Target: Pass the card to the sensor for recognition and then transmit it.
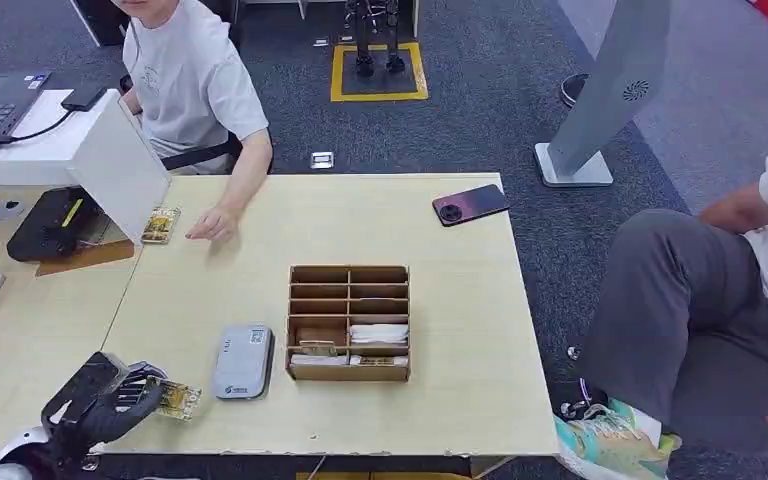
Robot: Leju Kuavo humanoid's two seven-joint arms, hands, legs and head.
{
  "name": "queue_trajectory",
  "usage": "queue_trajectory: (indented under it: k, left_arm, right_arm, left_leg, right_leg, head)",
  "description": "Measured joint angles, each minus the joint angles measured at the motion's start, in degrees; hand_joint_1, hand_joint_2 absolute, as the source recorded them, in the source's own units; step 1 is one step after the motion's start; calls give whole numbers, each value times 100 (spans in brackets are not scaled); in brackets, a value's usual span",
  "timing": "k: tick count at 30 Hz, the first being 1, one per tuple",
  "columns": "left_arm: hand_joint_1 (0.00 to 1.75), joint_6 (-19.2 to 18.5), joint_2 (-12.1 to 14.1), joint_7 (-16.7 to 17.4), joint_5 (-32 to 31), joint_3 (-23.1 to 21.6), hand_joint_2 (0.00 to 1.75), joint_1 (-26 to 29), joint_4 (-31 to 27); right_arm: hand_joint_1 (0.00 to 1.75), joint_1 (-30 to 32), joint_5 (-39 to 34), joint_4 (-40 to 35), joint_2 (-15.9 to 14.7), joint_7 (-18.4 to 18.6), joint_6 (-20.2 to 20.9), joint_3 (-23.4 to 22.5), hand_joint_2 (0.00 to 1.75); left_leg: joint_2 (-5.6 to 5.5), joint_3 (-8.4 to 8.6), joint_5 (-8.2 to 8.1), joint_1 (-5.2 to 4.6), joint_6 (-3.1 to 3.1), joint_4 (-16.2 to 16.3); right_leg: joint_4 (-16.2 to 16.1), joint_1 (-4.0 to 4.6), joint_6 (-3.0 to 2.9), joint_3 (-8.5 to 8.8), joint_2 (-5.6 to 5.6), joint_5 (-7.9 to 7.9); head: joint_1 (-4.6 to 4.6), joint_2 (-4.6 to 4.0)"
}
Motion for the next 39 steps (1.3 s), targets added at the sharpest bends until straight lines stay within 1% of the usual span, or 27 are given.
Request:
queue_trajectory:
  k: [1, 3, 4, 6, 8, 11, 17, 22, 25, 27, 29, 31, 34, 39]
  left_arm:
    - [175, 89, -103, -9, -26, 0, 175, 1, 11]
    - [175, 139, -297, -6, -63, 0, 175, 15, 15]
    - [175, 161, -354, -6, -39, 0, 175, 19, 17]
    - [175, 198, -454, -4, 123, 2, 175, 14, 17]
    - [175, 207, -616, 50, 432, 46, 175, -8, 15]
    - [175, 222, -765, 105, 568, 83, 175, -52, 15]
    - [175, 268, -894, 116, 666, 105, 175, -77, 15]
    - [175, 581, -1044, 164, 1187, 181, 175, -315, -20]
    - [175, 743, -1090, 278, 1298, 184, 175, -527, -22]
    - [175, 861, -1132, 282, 1208, 184, 175, -622, -20]
    - [175, 1022, -1191, 282, 978, 181, 175, -693, 4]
    - [175, 1097, -1252, 282, 857, 181, 175, -741, 61]
    - [175, 1110, -1337, 282, 824, 177, 175, -781, 146]
    - [175, 1114, -1396, 280, 791, 177, 175, -801, 218]
  right_arm:
    - [0, 0, 0, 0, 0, 15, -9, 0, 175]
    - [0, -2, 0, 0, 0, 31, -11, 0, 175]
    - [0, 1, -2, 0, 0, 31, -18, 0, 175]
    - [0, 1, 0, 0, 0, 37, -26, 0, 175]
    - [0, 1, 0, 0, 0, 46, -28, 0, 175]
    - [0, 1, 0, 0, 0, 44, -46, 0, 175]
    - [0, 2, 0, 2, 0, 44, -72, 0, 175]
    - [0, 2, 9, 2, 0, 44, -103, 0, 175]
    - [0, 2, 15, 2, 0, 44, -103, 0, 175]
    - [0, 2, 15, 2, 0, 44, -103, 0, 175]
    - [0, 1, 18, 2, 0, 46, -103, 0, 175]
    - [0, 2, 18, 2, 0, 46, -107, 0, 175]
    - [0, 1, 18, 2, 0, 48, -111, 0, 175]
    - [0, 2, 17, 2, 0, 48, -111, 0, 175]
  left_leg:
    - [-1, 0, 0, -1, 0, 0]
    - [-1, 0, 0, 0, 0, 0]
    - [-1, 1, 0, 0, 0, 0]
    - [-1, 3, 0, 0, 0, 1]
    - [-2, 3, 0, 0, 0, 1]
    - [0, 3, 0, 2, 0, 1]
    - [0, 3, 0, 3, 0, 1]
    - [-4, 1, 3, 3, 4, 2]
    - [-3, 3, 3, 1, 4, 2]
    - [-2, 4, 4, 1, 4, 2]
    - [-3, 4, 4, 1, 4, 3]
    - [-2, 4, 3, 0, 4, 3]
    - [-2, 3, 3, 0, 4, 3]
    - [-1, 2, 3, 1, 4, 3]
  right_leg:
    - [0, -1, 0, 0, -1, 0]
    - [0, -1, 0, 1, -4, 0]
    - [0, -1, 0, 1, -4, 0]
    - [0, -1, 0, 0, -3, 0]
    - [0, -1, 0, 0, -5, 0]
    - [0, -1, 0, 1, -3, 1]
    - [0, -1, 0, 0, -3, 0]
    - [0, 0, 0, 1, -9, 1]
    - [0, 0, -4, 4, -8, 5]
    - [0, 0, -4, 3, -7, 5]
    - [0, 0, -4, 2, -8, 5]
    - [0, -1, -4, 2, -7, 5]
    - [0, -1, -4, 1, -7, 5]
    - [0, -1, -4, -2, -5, 5]
  head:
    - [2, 0]
    - [4, 0]
    - [2, 0]
    - [2, 0]
    - [2, 0]
    - [2, 0]
    - [2, 0]
    - [2, 0]
    - [2, 0]
    - [2, 0]
    - [2, 0]
    - [2, 0]
    - [2, 0]
    - [2, 0]
